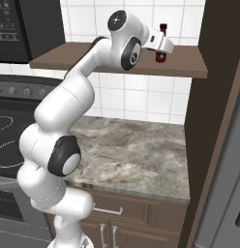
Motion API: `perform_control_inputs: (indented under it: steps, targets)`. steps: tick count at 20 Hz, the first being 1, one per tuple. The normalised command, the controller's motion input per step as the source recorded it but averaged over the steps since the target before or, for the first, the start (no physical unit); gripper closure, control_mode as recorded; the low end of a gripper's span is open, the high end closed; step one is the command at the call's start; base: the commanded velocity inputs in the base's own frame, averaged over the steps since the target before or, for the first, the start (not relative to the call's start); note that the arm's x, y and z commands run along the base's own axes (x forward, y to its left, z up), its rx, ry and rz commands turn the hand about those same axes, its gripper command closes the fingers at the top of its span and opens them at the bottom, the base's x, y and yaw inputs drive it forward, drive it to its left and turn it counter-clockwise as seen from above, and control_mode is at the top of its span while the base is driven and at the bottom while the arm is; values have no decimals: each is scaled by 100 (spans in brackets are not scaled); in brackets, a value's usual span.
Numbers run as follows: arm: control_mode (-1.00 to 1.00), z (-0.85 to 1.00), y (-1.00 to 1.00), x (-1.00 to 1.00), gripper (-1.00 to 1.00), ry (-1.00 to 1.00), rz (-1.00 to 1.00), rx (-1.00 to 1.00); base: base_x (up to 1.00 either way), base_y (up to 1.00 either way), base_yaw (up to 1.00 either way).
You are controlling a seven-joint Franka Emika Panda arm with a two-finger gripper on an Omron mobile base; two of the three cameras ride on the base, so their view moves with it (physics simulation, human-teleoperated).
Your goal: Take 2 condiments from the cabinet and move them on the counter near the stove.Make sure the condiments are lined up with each other, next to each other.
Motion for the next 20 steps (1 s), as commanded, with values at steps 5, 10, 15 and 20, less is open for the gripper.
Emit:
perform_control_inputs:
  steps: [5, 10, 15, 20]
  targets:
    - [-100, 0, -2, 1, -100, 0, 0, 0, 0, 0, 0]
    - [-100, 0, 0, 0, -100, 0, 0, 0, 0, 0, 0]
    - [-100, -6, 0, 0, -100, 0, 0, 0, 0, 0, 0]
    - [-100, -9, 0, 0, -100, 0, 0, 0, 0, 0, 0]
